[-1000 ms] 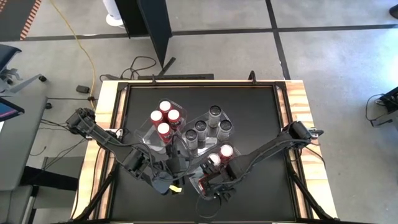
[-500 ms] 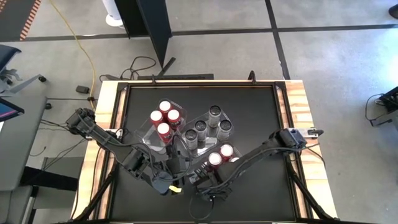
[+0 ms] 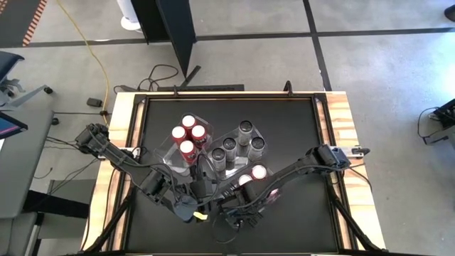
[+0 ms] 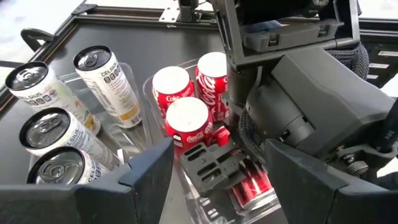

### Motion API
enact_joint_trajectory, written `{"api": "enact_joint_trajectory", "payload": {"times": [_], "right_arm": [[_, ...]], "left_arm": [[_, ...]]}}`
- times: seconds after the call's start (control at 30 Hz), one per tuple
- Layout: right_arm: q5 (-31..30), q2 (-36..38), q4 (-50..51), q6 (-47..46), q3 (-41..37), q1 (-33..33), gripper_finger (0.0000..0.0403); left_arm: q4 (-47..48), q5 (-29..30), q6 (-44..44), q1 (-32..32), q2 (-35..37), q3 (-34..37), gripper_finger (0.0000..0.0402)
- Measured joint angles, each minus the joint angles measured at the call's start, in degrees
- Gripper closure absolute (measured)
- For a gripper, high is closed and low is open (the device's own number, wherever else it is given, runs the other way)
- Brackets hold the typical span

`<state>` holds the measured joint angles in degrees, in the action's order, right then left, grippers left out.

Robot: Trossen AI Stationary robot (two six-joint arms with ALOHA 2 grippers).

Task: Sort soda cans
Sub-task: Put the red soda can into the right transparent bin

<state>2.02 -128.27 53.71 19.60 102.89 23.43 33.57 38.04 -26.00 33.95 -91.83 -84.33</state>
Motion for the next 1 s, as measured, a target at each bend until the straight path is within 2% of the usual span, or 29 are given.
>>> {"api": "enact_joint_trajectory", "payload": {"times": [0.2,0.43,0.53,0.7,0.83,1.0], "right_arm": [[1.64,0.28,-3.27,-1.81,-2.3,-0.27,0.0113],[2.56,0.34,-4.69,-4.75,-3.62,-0.34,0.0058],[6.13,-0.42,-4.41,-5.19,-4.02,-0.54,0.0036],[7.3,-0.39,-5.11,-6.3,-3.95,-0.8,0.0025],[7.02,-0.39,-4.88,-6.3,-3.91,-0.77,0.0041],[6.53,-0.31,-4.27,-6.26,-3.86,-0.57,0.0098]], "left_arm": [[-0.1,0.38,-0.07,-0.04,0.0,0.0,0.0156],[0.15,0.13,0.04,-0.04,0.0,0.0,0.0156],[-0.22,-0.48,0.04,0.0,0.0,0.0,0.0156],[-0.59,-0.29,0.0,0.04,0.04,-0.02,0.0156],[-0.71,-0.3,0.03,0.04,0.04,-0.02,0.0156],[-0.54,-0.45,0.04,0.04,0.03,-0.02,0.0156]]}}
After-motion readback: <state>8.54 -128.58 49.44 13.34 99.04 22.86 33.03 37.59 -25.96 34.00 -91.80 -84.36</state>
